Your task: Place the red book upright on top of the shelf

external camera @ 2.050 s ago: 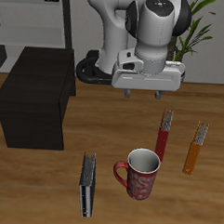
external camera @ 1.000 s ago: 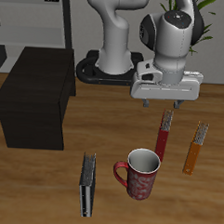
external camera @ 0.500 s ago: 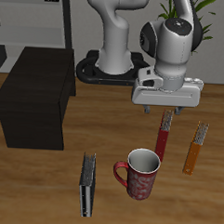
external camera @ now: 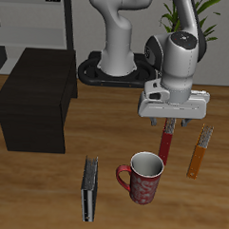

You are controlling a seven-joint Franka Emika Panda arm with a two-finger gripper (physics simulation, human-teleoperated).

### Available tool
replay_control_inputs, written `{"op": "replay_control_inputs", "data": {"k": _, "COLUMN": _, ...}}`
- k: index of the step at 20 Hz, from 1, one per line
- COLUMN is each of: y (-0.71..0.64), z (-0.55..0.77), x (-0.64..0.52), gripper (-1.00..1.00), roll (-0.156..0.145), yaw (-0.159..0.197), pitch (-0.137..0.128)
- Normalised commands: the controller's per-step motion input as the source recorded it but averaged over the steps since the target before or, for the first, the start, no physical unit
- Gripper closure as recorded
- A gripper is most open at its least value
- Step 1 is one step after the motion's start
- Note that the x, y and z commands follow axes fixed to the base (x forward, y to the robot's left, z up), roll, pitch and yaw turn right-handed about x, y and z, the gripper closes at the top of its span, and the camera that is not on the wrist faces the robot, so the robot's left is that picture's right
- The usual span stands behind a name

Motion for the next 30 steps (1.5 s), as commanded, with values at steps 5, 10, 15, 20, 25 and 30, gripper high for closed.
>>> {"op": "replay_control_inputs", "data": {"k": 5, "y": 0.03, "z": -0.21, "x": 0.02, "gripper": -1.0, "roll": 0.003, "yaw": -0.022, "pitch": 0.04}}
{"op": "replay_control_inputs", "data": {"k": 10, "y": 0.01, "z": -0.3, "x": 0.06, "gripper": -1.0, "roll": 0.043, "yaw": -0.002, "pitch": 0.062}}
{"op": "replay_control_inputs", "data": {"k": 15, "y": -0.01, "z": -0.09, "x": -0.01, "gripper": 1.0, "roll": 0.011, "yaw": -0.019, "pitch": 0.019}}
{"op": "replay_control_inputs", "data": {"k": 20, "y": -0.08, "z": 0.14, "x": -0.05, "gripper": 1.0, "roll": 0.013, "yaw": -0.001, "pitch": -0.007}}
{"op": "replay_control_inputs", "data": {"k": 25, "y": -0.32, "z": 0.35, "x": -0.07, "gripper": 1.0, "roll": -0.006, "yaw": -0.009, "pitch": 0.01}}
{"op": "replay_control_inputs", "data": {"k": 30, "y": -0.49, "z": 0.59, "x": -0.17, "gripper": 1.0, "roll": 0.024, "yaw": 0.022, "pitch": 0.011}}
